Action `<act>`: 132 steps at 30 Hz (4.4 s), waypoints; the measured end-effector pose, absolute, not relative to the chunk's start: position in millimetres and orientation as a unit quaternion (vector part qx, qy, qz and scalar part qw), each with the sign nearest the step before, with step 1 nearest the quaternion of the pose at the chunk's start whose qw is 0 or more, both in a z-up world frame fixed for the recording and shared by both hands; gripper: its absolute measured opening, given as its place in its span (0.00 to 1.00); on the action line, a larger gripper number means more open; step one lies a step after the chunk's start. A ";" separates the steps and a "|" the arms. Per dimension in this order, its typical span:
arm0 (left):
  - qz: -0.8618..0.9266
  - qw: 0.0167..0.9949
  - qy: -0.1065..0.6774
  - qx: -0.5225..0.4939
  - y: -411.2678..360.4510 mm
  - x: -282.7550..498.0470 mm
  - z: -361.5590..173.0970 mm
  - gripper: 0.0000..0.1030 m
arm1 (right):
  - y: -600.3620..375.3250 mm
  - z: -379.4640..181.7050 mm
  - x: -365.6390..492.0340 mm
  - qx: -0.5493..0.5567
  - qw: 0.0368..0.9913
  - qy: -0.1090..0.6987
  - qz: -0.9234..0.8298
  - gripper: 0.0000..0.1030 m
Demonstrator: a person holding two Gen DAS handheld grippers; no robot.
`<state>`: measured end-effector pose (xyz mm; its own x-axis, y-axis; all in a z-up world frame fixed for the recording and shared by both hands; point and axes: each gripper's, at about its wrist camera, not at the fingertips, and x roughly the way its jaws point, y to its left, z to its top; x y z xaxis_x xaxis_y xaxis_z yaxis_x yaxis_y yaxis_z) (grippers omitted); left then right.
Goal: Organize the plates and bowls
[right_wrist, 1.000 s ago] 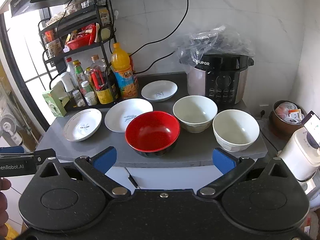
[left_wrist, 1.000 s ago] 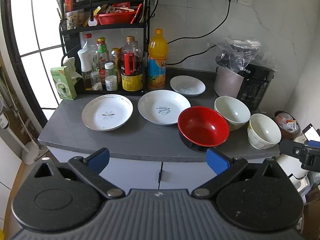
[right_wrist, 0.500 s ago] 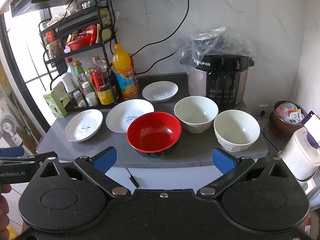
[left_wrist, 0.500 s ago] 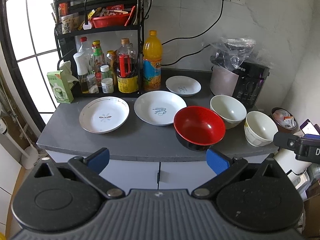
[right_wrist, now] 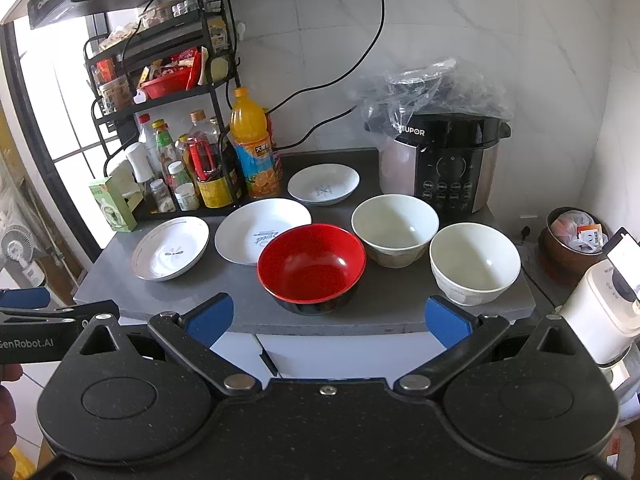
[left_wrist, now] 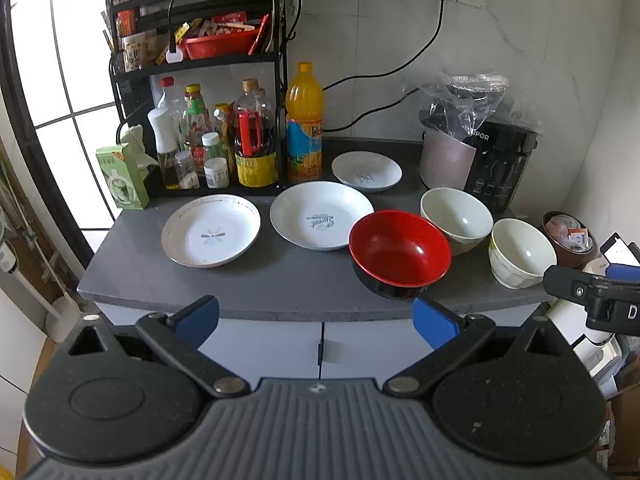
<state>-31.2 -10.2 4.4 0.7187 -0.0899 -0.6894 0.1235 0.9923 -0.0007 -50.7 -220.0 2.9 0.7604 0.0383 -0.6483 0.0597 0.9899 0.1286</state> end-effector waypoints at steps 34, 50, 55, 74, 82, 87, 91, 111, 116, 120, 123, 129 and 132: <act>-0.044 0.927 0.372 0.018 -13.4 -34.4 16.8 0.99 | -222.7 7.2 -50.0 0.076 0.939 0.333 0.036 1.00; -0.027 0.923 0.383 0.012 -4.2 -18.4 23.4 0.99 | -220.9 6.3 -31.7 0.083 0.940 0.328 0.050 1.00; -0.033 0.925 0.378 -0.001 4.4 -4.2 20.7 0.99 | -210.5 1.4 -17.8 0.079 0.941 0.326 0.036 1.00; -0.034 0.920 0.385 -0.061 90.8 129.8 -17.7 0.99 | -142.1 -15.8 95.8 0.124 0.934 0.334 -0.031 1.00; -0.058 0.916 0.393 -0.049 107.7 169.9 -19.5 0.99 | -137.6 -15.3 109.5 0.136 0.931 0.331 -0.072 1.00; -0.077 0.913 0.398 -0.048 109.7 185.1 -25.4 0.99 | -148.1 -17.8 114.8 0.148 0.925 0.335 -0.099 1.00; -0.092 0.911 0.401 -0.043 103.5 196.3 -30.7 0.99 | -158.9 -23.2 117.7 0.144 0.922 0.335 -0.129 0.99; -0.180 0.899 0.399 0.004 -25.7 248.2 -48.3 0.96 | -274.8 -66.2 127.9 0.198 0.899 0.348 -0.176 0.76; -0.200 0.894 0.400 0.020 -74.2 261.6 -51.3 0.94 | -308.0 -80.9 137.8 0.219 0.890 0.360 -0.175 0.69; -0.211 0.885 0.414 0.030 -111.8 275.2 -59.2 0.85 | -328.5 -95.5 145.7 0.232 0.881 0.376 -0.172 0.62; -0.213 0.875 0.434 0.033 -135.4 285.2 -69.4 0.82 | -340.7 -104.7 150.1 0.246 0.872 0.389 -0.163 0.57; -0.217 0.858 0.465 0.037 -170.9 301.5 -90.2 0.69 | -361.5 -119.7 155.2 0.270 0.863 0.402 -0.145 0.43; -0.218 0.853 0.473 0.034 -180.7 307.6 -98.3 0.65 | -368.5 -127.8 158.4 0.278 0.859 0.409 -0.134 0.39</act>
